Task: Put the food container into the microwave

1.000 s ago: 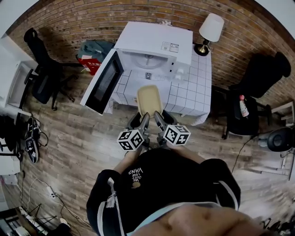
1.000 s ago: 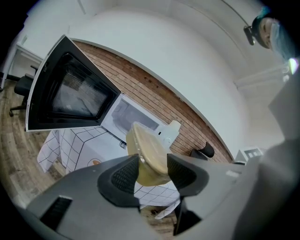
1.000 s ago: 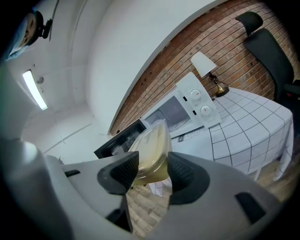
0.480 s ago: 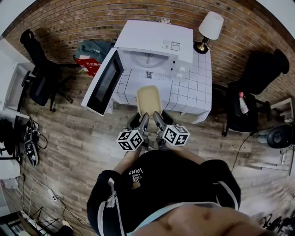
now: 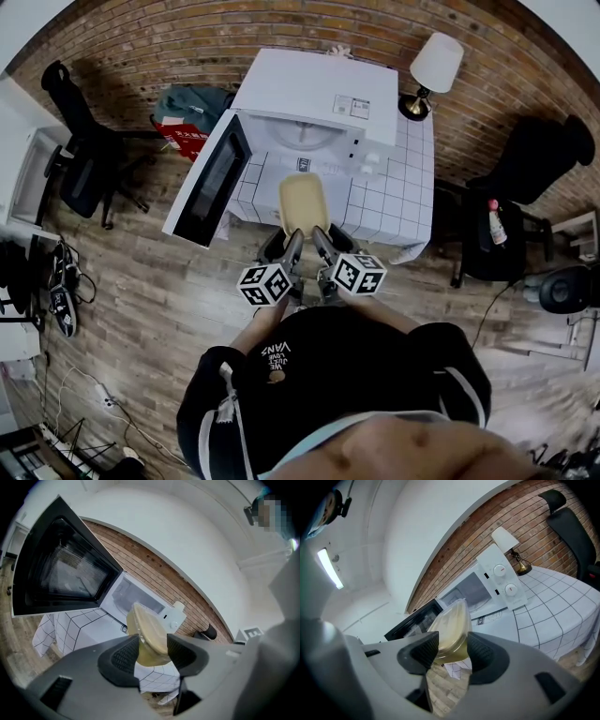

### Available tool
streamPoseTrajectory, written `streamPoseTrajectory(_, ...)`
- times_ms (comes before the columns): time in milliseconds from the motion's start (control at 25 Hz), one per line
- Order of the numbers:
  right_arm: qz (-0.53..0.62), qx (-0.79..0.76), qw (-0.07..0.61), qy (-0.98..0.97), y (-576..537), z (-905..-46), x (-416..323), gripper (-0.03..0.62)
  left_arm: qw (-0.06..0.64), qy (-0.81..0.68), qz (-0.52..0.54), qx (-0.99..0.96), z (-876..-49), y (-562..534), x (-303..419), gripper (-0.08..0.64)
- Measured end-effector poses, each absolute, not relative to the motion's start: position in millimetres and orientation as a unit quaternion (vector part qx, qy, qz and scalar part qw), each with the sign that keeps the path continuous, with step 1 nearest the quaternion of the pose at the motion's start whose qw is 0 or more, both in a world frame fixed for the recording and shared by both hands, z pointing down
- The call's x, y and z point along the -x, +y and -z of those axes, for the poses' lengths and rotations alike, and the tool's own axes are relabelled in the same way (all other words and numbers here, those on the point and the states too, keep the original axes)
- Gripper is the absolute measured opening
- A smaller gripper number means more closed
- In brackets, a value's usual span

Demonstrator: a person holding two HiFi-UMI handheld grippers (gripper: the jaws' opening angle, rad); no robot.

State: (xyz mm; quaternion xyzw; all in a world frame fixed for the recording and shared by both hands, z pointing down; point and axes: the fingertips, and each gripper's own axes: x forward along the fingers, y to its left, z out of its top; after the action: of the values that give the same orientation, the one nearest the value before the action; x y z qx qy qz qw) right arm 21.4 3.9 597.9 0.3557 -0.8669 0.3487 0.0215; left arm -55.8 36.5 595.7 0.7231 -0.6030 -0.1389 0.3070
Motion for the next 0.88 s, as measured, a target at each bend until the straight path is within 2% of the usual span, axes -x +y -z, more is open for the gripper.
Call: streamPoseTrajectory(880, -0.359, -0.314, 0.033, -0.878, -111, -601, -13, 0.178, 0.301, -0.641, 0.147, -0.690, -596, -71, 61, 0.193)
